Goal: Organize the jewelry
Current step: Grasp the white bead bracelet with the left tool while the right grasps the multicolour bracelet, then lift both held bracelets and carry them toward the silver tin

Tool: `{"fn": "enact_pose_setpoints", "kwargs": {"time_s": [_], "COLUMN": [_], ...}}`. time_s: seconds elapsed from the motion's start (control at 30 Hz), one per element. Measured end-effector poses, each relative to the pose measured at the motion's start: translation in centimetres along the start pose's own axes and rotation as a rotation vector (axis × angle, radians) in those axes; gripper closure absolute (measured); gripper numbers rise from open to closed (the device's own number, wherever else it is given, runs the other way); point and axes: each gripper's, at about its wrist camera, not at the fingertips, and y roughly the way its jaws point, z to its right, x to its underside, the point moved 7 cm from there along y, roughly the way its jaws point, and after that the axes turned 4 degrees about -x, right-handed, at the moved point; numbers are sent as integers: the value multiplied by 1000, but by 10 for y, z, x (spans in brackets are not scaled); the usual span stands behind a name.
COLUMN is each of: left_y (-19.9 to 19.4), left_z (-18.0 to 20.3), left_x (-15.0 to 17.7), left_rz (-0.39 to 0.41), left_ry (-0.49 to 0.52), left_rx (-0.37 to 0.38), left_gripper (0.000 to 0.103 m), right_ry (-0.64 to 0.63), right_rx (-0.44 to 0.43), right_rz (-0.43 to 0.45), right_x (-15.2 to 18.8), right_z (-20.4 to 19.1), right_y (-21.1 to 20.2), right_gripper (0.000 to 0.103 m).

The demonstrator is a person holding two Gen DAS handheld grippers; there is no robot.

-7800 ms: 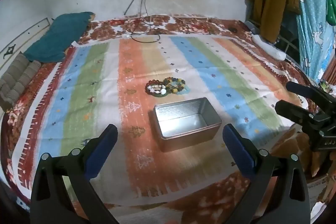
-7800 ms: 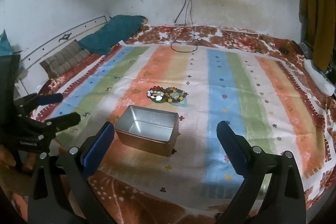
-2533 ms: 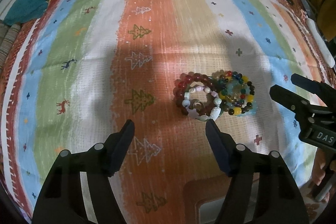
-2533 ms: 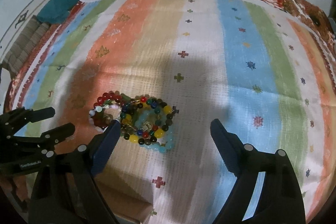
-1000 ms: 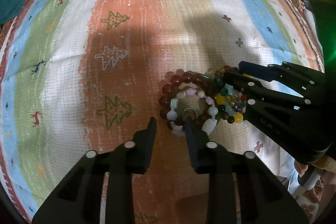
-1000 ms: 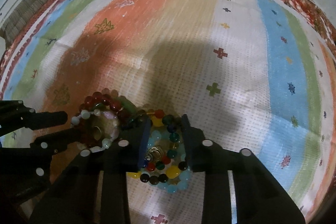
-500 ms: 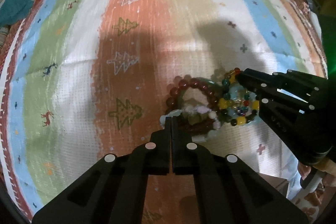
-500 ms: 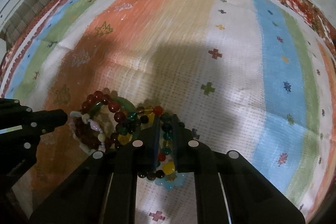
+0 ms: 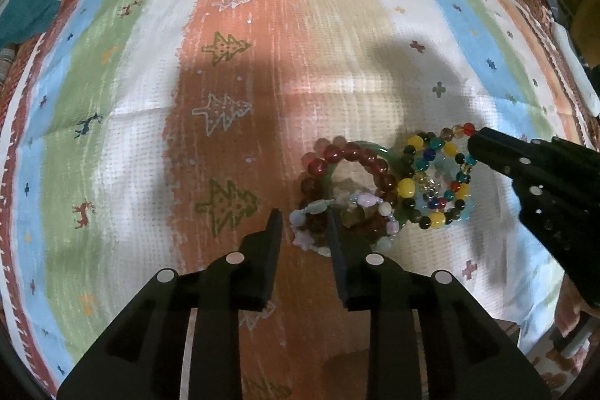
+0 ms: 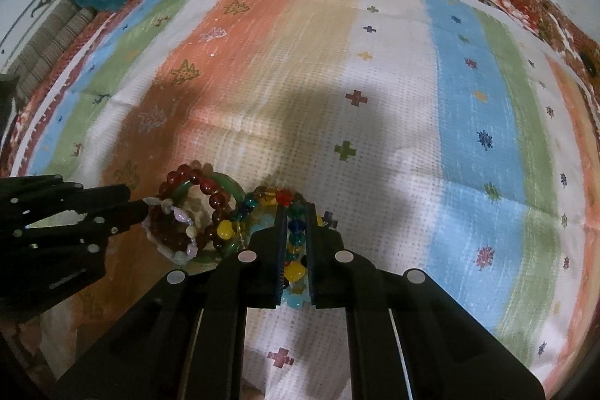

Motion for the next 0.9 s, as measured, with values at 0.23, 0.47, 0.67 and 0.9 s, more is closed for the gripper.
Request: {"fn": "enact_pose_setpoints", "kwargs": {"time_s": [0.23, 0.47, 0.67, 0.9], "left_y": [14, 22, 18, 15], "left_z": [0, 6, 11, 12], "left_x": [-2, -3, -3, -3], "left_rz": [-15, -30, -22, -20], "left_ry": [0, -2, 32, 39], "left_rx": [62, 118, 43, 1], "left_gripper": [78, 85, 86, 85], "right_ry": [1, 8, 15, 16], "right_rx": [0, 9, 14, 17], "right_rz": [-7, -14, -18, -19], "right_x": [0, 2, 3, 7], "right_z": [1, 6, 10, 9], "right_y": [3, 5, 5, 1], "right_gripper": [93, 93, 93, 93]}}
